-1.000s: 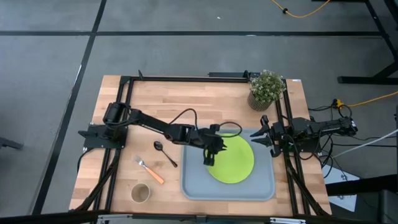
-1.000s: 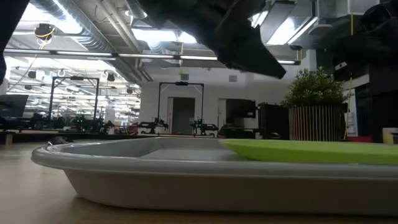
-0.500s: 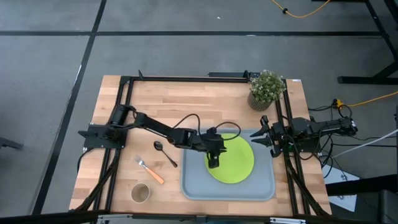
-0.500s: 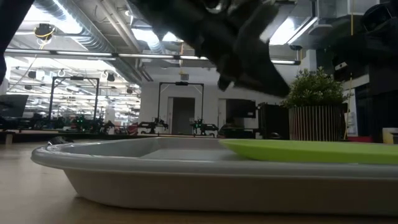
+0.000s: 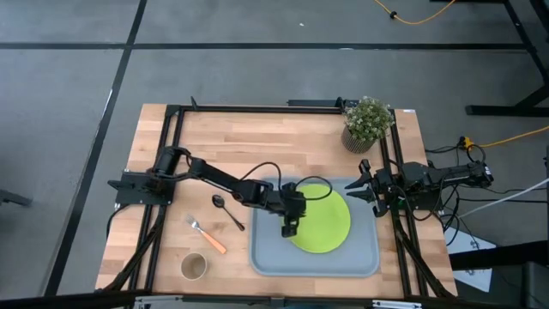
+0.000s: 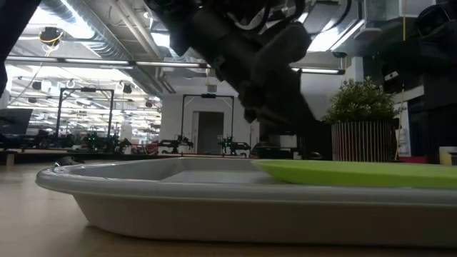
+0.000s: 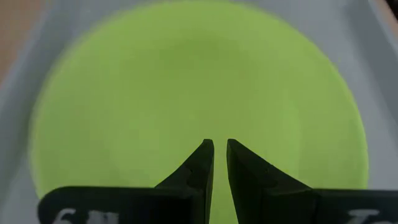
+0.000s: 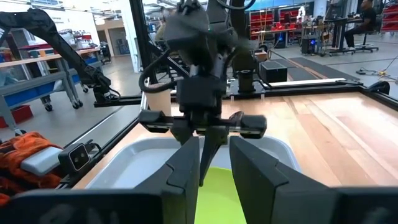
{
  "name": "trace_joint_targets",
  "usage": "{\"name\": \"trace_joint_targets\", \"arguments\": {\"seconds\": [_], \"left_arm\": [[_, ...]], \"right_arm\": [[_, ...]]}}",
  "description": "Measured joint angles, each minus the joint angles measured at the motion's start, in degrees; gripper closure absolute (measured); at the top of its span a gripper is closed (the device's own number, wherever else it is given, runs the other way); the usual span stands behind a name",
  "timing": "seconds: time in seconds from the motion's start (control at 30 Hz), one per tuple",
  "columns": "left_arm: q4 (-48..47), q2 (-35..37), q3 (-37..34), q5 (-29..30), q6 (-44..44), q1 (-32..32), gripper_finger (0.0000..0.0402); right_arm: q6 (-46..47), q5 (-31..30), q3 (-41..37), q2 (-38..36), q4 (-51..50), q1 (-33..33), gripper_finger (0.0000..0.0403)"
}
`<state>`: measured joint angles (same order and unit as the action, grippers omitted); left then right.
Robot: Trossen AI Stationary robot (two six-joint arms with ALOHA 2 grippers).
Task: Pick and place plate/cup/fork/spoon on tray
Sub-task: Put the green plate on the center of the gray serving tray
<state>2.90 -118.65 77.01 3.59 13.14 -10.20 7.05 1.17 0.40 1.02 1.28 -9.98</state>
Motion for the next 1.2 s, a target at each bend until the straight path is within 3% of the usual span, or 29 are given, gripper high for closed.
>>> {"name": "trace_joint_targets", "arguments": {"seconds": [0.43,0.6,0.83,1.2], "left_arm": [[-6.27,-0.35,0.02,-2.14,3.96,-2.35,0.0363],[-8.63,-0.35,0.02,-8.73,9.43,-2.38,0.0363],[-10.62,0.55,0.07,-9.93,10.82,-2.36,0.0363],[-12.91,0.77,0.02,-19.48,17.23,-2.37,0.0363]], "right_arm": [[-0.28,-0.03,0.0,0.0,0.04,0.0,0.0309],[-1.49,-0.04,0.0,0.0,0.04,0.0,0.0309],[-1.56,-0.04,0.0,0.0,0.06,0.0,0.0309],[-3.08,-0.11,0.0,0.0,0.07,0.0,0.0309]]}}
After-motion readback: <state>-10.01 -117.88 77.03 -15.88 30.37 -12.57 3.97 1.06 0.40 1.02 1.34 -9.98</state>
